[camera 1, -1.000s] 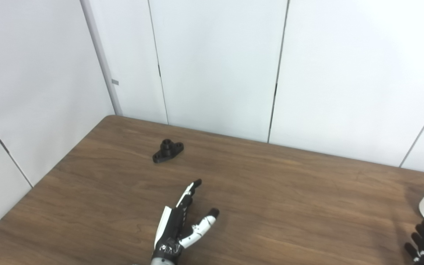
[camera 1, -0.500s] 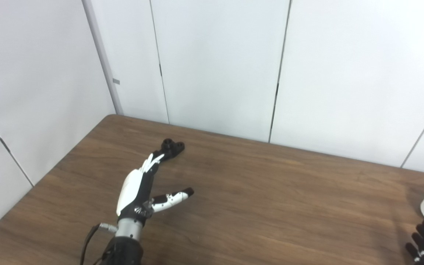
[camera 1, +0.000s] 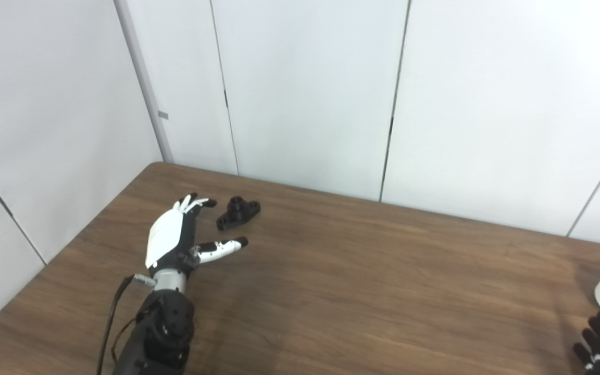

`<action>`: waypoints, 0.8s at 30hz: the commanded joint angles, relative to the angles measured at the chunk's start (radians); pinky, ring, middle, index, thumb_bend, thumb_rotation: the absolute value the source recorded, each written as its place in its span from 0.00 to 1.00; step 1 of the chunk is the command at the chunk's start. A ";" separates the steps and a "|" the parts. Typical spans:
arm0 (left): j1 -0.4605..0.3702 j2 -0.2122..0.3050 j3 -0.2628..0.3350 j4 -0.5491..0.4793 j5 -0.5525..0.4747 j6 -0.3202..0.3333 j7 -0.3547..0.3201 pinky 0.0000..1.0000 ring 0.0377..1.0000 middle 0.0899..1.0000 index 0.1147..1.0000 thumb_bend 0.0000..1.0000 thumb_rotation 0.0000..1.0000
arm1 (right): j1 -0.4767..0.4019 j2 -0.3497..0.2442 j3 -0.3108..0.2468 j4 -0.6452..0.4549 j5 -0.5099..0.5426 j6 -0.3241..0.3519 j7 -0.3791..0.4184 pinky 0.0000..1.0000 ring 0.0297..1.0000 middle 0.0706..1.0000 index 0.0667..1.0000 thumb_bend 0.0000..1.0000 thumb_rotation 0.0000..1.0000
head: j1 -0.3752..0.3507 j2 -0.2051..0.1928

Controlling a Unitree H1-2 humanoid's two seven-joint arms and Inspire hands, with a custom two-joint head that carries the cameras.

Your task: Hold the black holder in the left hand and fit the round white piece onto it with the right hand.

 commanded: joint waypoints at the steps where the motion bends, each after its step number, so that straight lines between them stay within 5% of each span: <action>1: -0.060 0.040 0.003 0.014 0.020 -0.003 0.037 1.00 1.00 0.97 0.78 0.89 0.34 | -0.011 0.001 0.001 -0.010 0.000 -0.012 -0.003 1.00 1.00 1.00 1.00 0.60 1.00 | -0.001 0.001; 24: -0.267 0.126 -0.088 0.415 -0.014 0.032 0.056 1.00 1.00 0.97 0.78 0.93 0.42 | 0.009 0.005 0.021 -0.071 -0.006 0.033 -0.014 1.00 1.00 1.00 1.00 0.55 1.00 | -0.016 0.012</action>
